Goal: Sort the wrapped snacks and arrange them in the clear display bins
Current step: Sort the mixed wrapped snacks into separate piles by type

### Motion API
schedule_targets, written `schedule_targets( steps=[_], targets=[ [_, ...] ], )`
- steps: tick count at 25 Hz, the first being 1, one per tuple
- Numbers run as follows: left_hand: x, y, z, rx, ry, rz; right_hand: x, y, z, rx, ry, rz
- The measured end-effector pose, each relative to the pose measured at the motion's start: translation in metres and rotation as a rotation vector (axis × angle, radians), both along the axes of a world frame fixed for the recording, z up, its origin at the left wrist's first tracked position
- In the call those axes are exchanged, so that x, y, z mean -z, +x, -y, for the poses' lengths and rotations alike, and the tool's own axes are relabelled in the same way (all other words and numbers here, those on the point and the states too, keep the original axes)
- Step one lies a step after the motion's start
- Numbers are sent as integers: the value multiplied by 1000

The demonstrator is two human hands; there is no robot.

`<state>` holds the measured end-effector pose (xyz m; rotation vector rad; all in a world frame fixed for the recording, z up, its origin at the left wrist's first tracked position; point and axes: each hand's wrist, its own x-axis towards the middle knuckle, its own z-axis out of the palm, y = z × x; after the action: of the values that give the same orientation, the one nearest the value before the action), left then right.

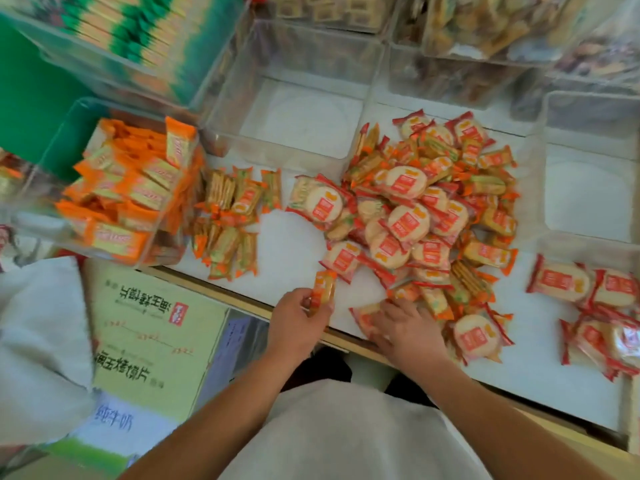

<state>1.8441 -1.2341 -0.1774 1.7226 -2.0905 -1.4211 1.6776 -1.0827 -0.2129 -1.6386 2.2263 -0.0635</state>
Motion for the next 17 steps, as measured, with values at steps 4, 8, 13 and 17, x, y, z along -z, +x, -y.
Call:
schedule_targets(
  steps=[4,8,13,17],
  targets=[
    [-8,15,68,-160,-61,81,-38,13,51,247,-78,179],
    [-15,25,126,-324,-130,42,-69,41,98,478,-114,684],
    [-20,19,106,-171,-157,-1,-83,42,92,657,-239,798],
    [-30,-23,17,125,-17,-143,-93,16,45,822,-333,820]
  ],
)
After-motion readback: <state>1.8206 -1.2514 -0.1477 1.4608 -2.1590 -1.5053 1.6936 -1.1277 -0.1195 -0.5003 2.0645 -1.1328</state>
